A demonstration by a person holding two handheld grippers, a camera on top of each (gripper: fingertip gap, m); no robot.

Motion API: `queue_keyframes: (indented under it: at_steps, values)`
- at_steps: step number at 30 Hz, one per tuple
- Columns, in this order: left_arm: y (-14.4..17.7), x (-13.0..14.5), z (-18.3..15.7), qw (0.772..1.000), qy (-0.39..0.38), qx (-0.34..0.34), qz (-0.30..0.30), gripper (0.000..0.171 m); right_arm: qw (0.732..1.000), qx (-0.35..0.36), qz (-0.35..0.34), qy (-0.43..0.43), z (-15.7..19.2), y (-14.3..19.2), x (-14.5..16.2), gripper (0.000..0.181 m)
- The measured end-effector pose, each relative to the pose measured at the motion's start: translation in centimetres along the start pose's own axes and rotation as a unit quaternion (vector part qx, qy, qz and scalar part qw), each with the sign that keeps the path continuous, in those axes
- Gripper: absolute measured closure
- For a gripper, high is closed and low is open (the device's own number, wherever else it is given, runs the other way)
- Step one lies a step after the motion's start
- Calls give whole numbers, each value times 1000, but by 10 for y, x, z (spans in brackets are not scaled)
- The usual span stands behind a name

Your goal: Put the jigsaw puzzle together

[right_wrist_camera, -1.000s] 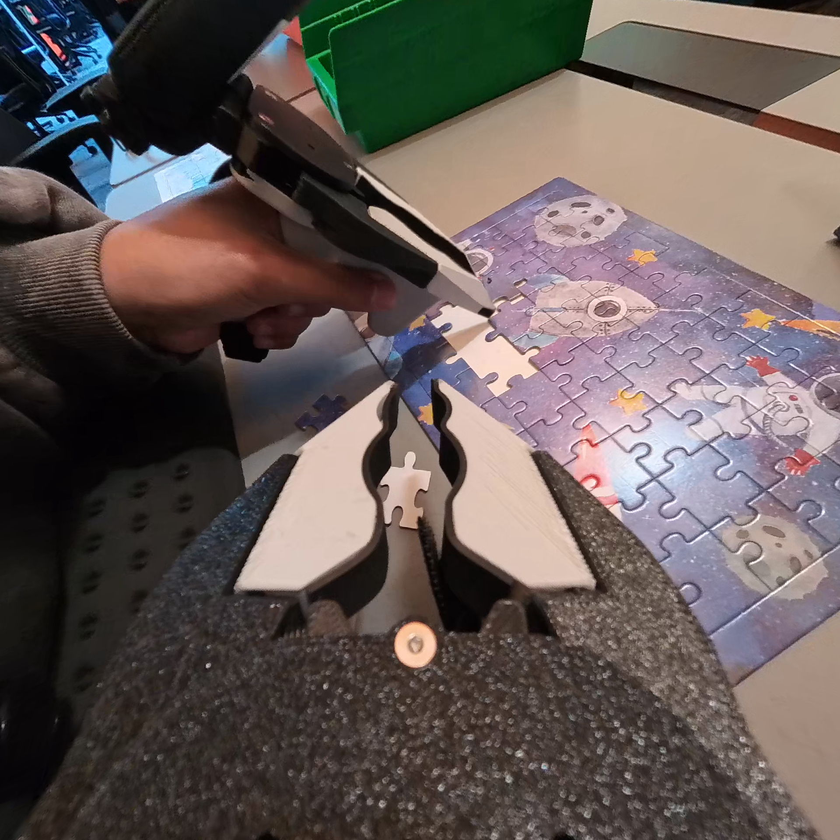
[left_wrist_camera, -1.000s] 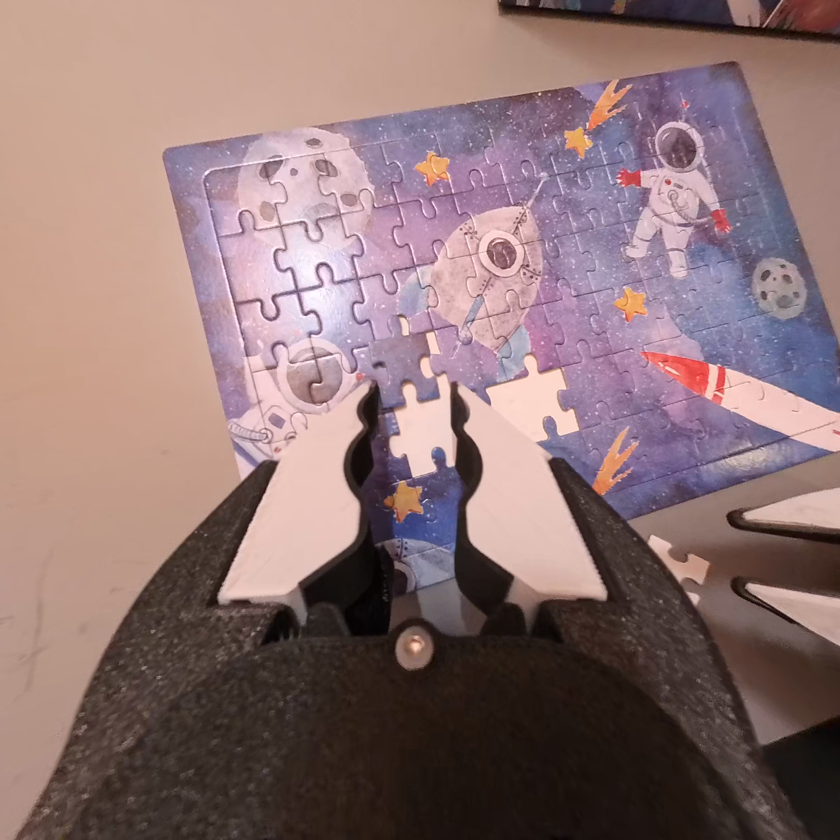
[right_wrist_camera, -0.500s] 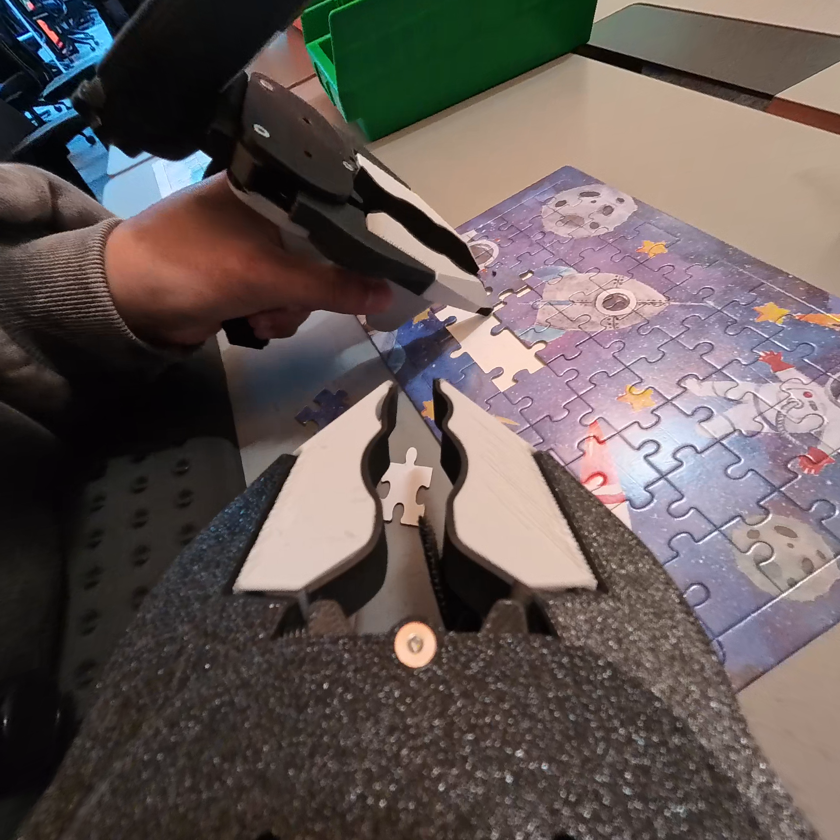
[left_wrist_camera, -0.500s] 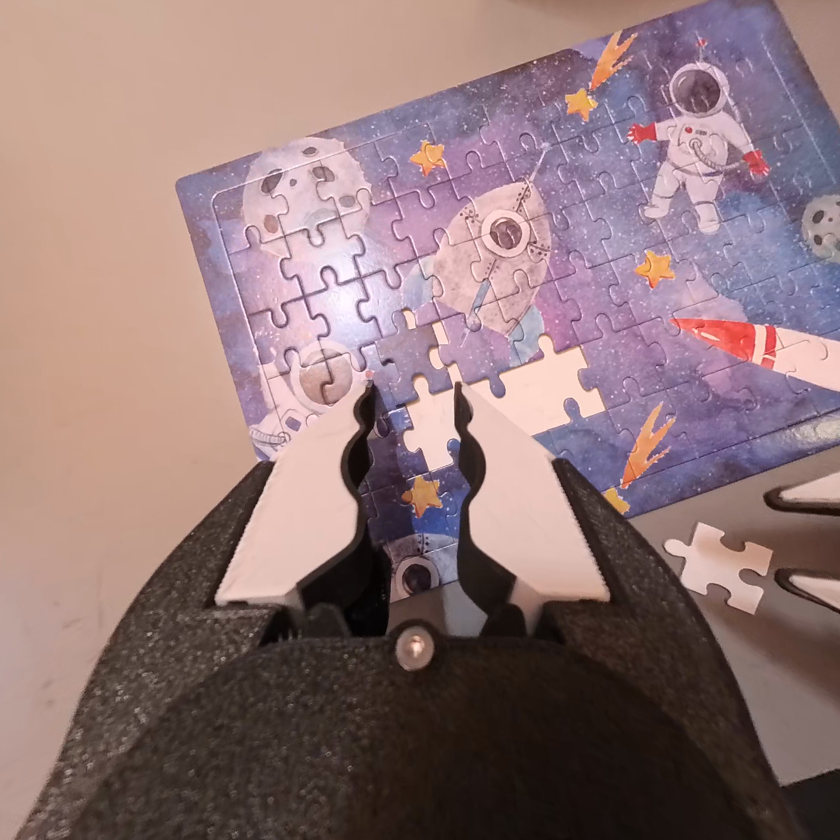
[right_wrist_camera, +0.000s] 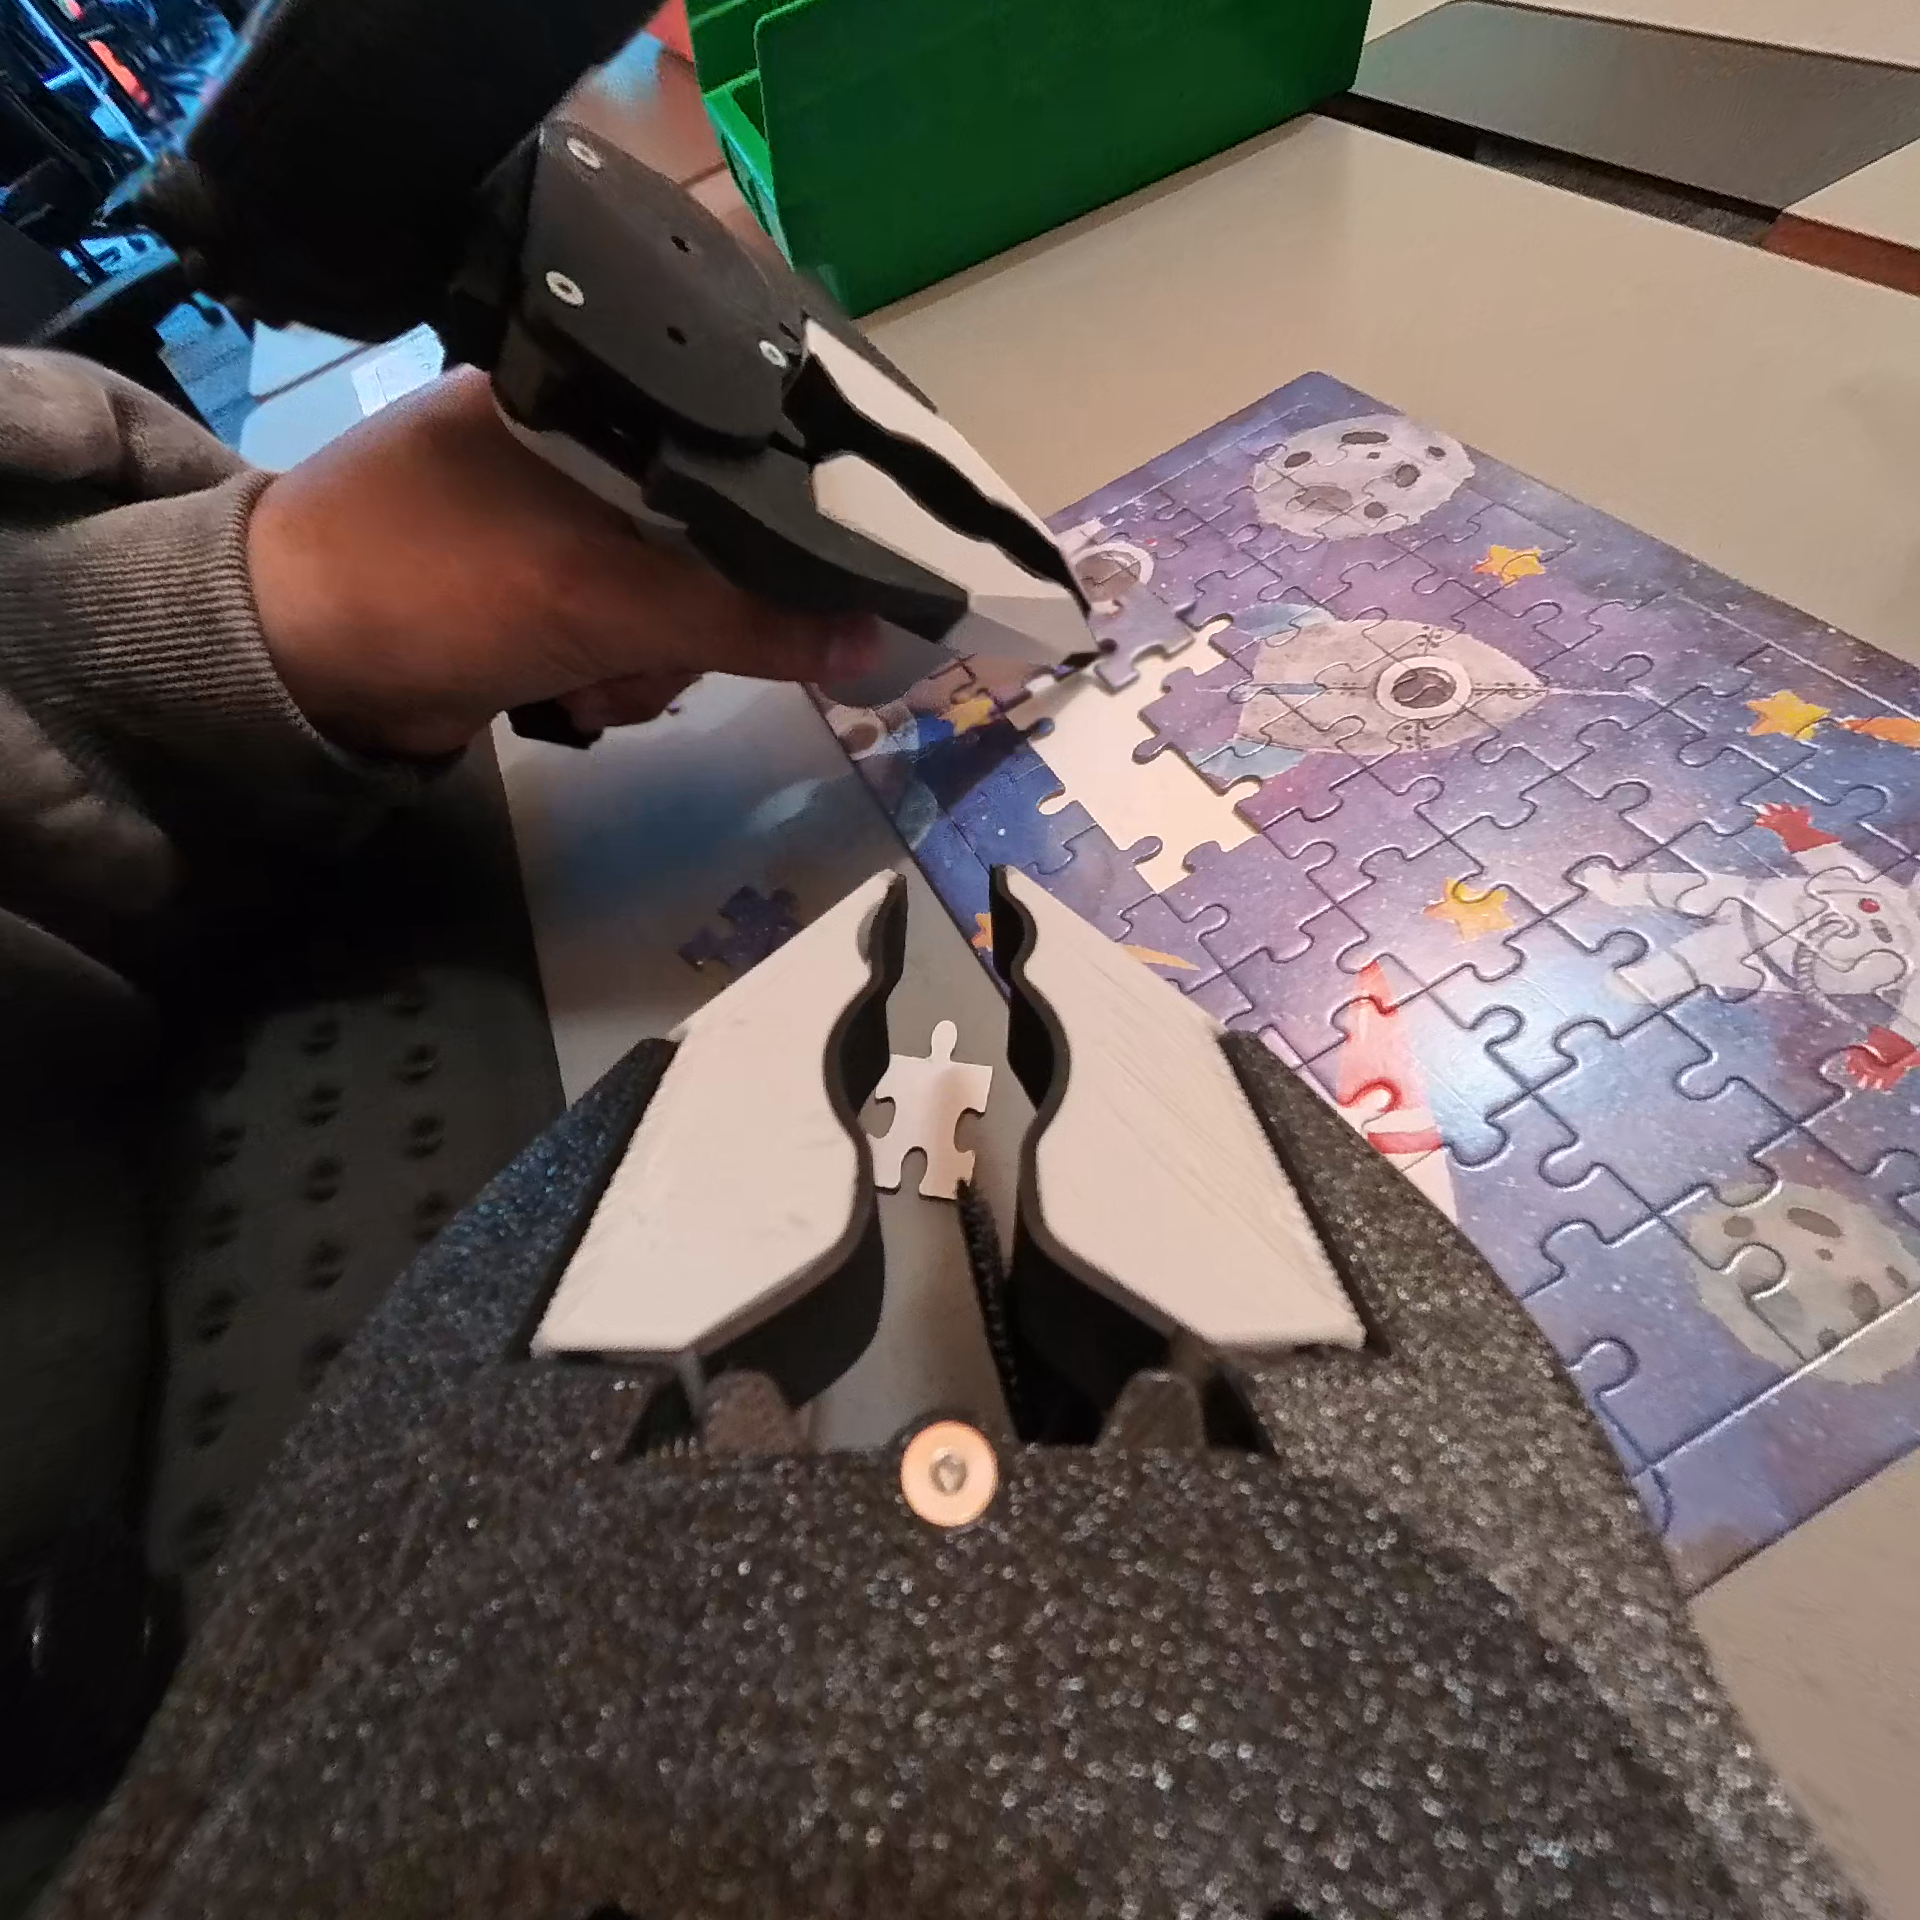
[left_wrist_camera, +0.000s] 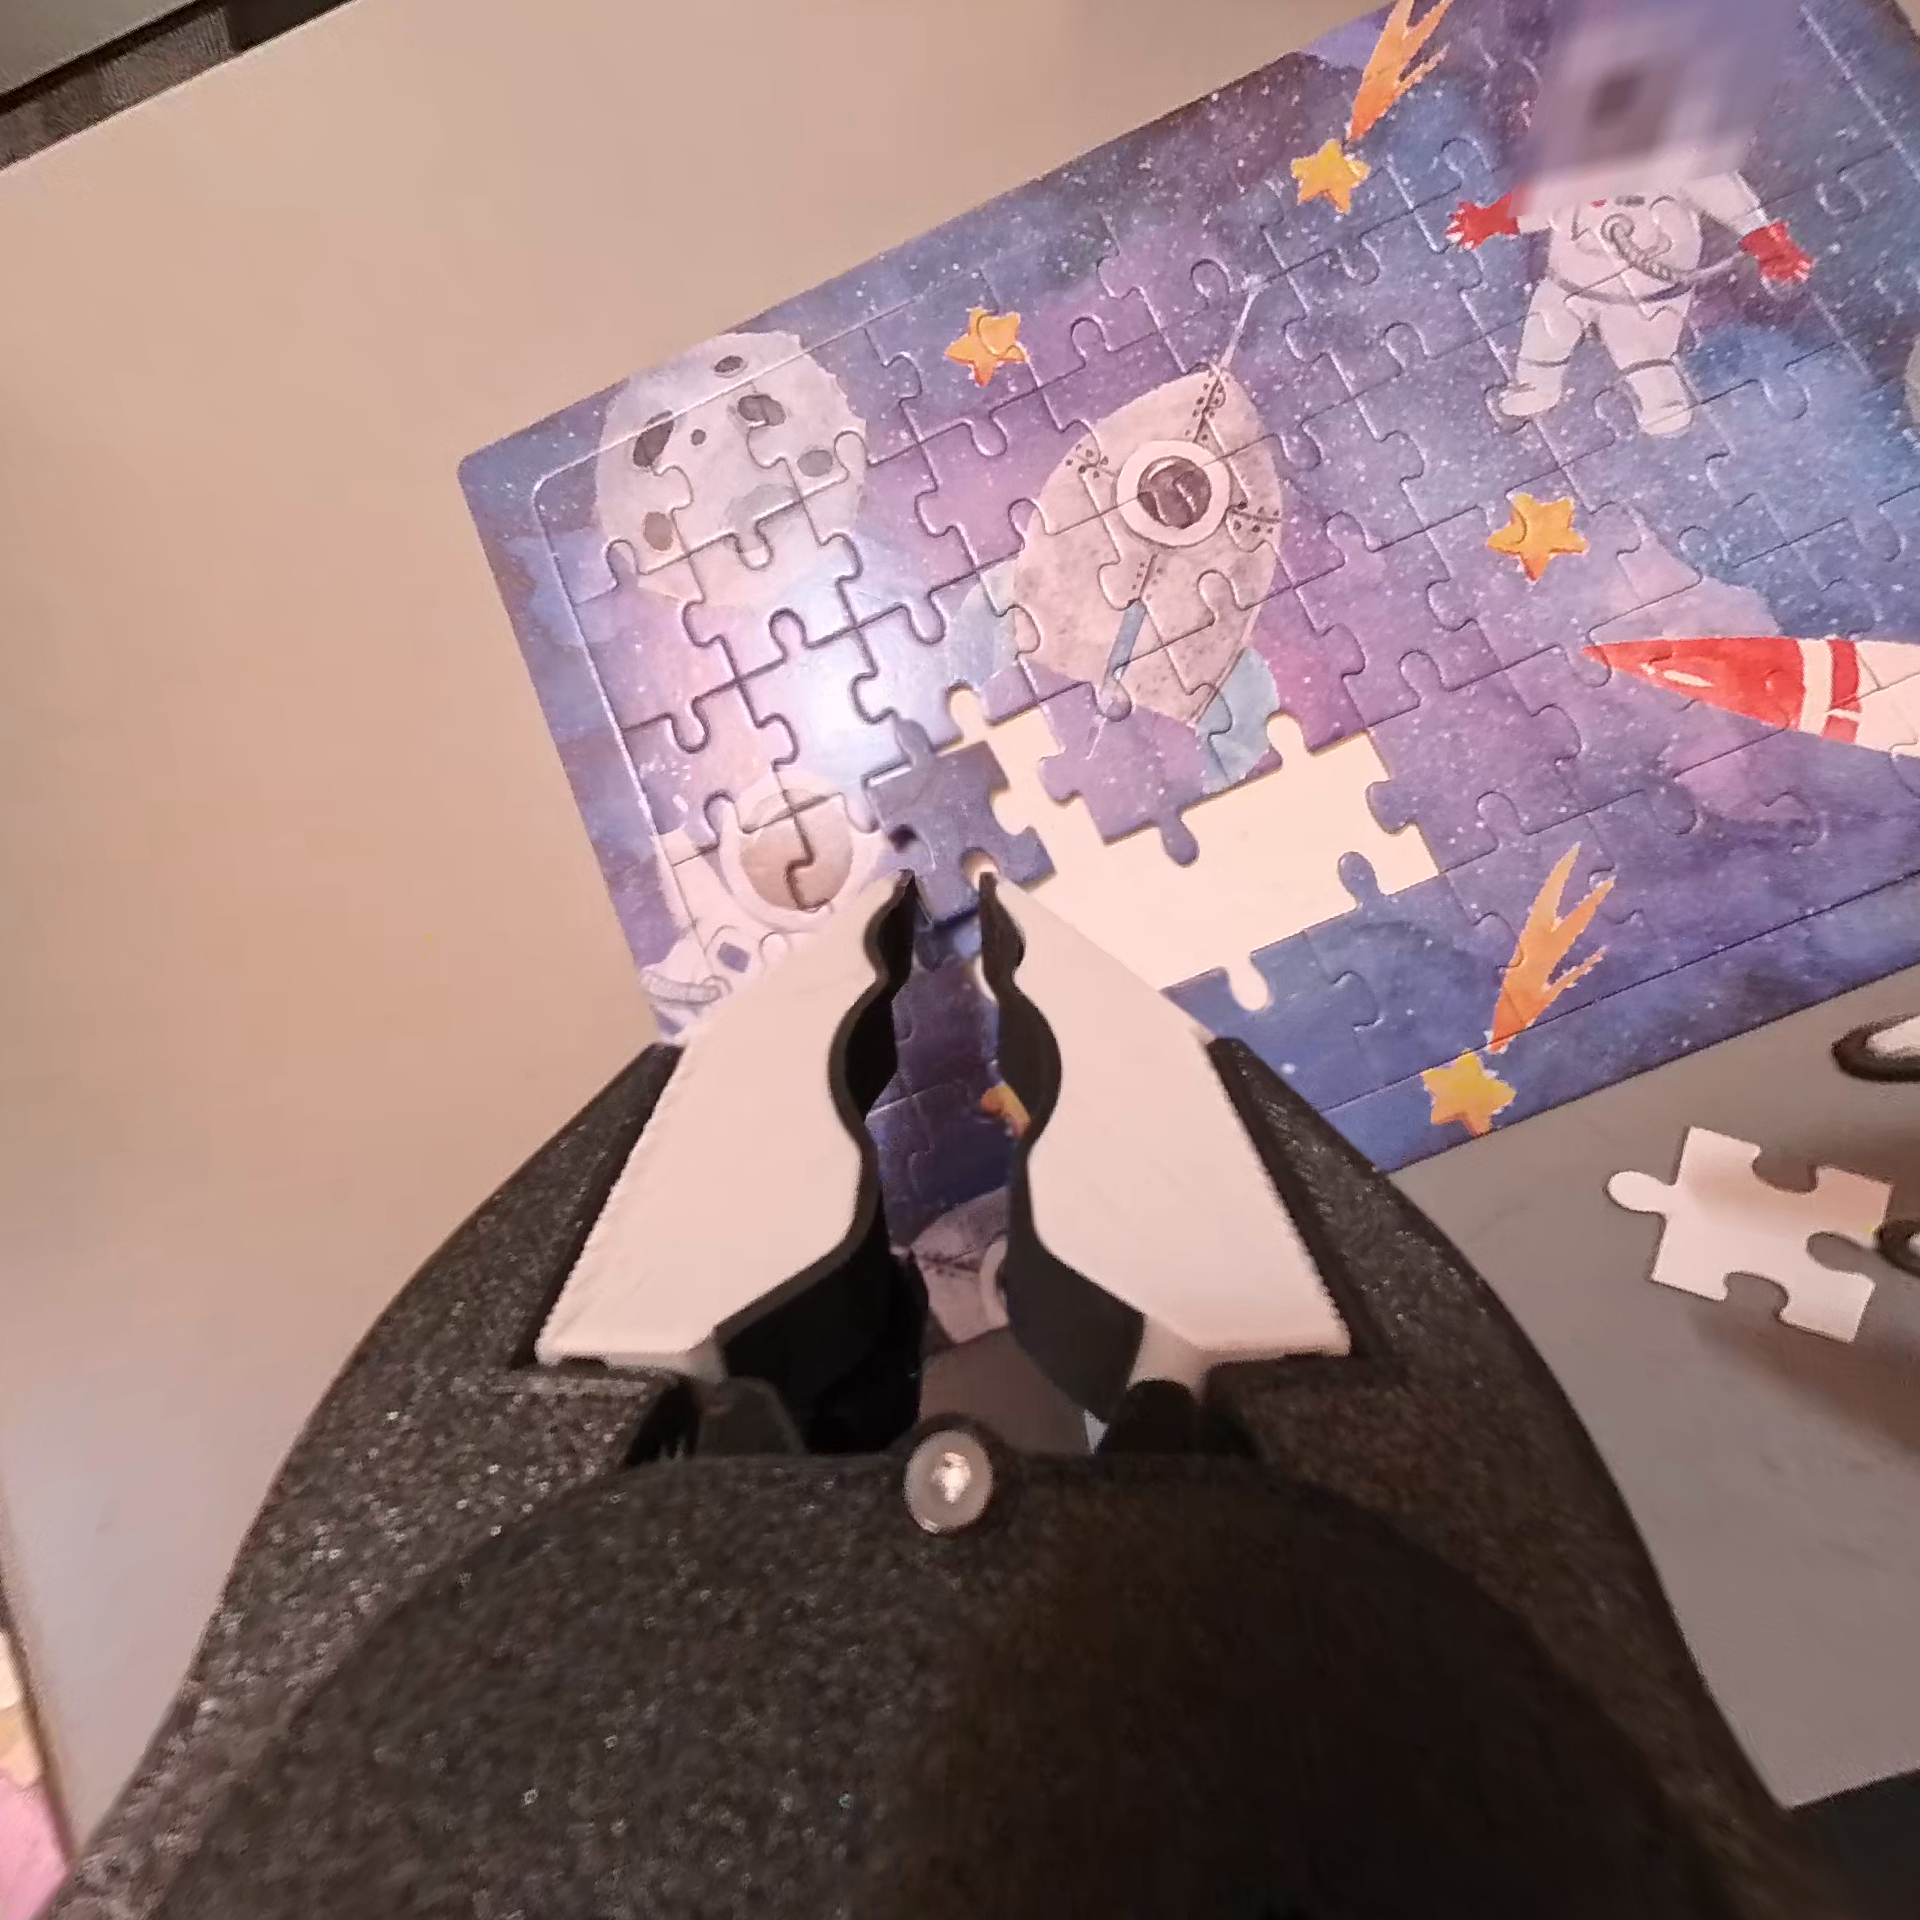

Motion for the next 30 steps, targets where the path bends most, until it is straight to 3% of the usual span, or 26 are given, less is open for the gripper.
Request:
queue_keyframes:
  at_steps: [7, 11, 17, 22, 26, 30]
  values:
    - [20, 3, 17, 1000, 13, 13, -4, 160, 1000, 0, 1, 0, 0, 0, 0, 166]
    - [28, 9, 11, 998, 28, 60, -3, 160, 1000, 0, 2, 1, 0, -1, 0, 166]
    - [28, 21, 4, 997, 19, 68, 28, 160, 1000, 0, 6, 3, 0, -1, 1, 166]
    - [40, 35, 12, 998, 36, 33, 46, 160, 1000, -1, 7, 4, 0, -2, 1, 165]
    - [42, 43, 10, 994, 82, 54, 54, 160, 1000, -1, 9, 6, 1, -2, 0, 165]
    - [42, 45, -5, 993, 71, 76, 58, 159, 1000, 0, 9, 7, 1, -2, 1, 165]
Point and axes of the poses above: each gripper's, where its closed fingertips meet, y back along the fingers, x out of its underside, z = x × y across the jaws, the point moved 10 cm from there along y, back along the fingers, and after that the axes turned 10 degrees about y, right-handed, at the moved point
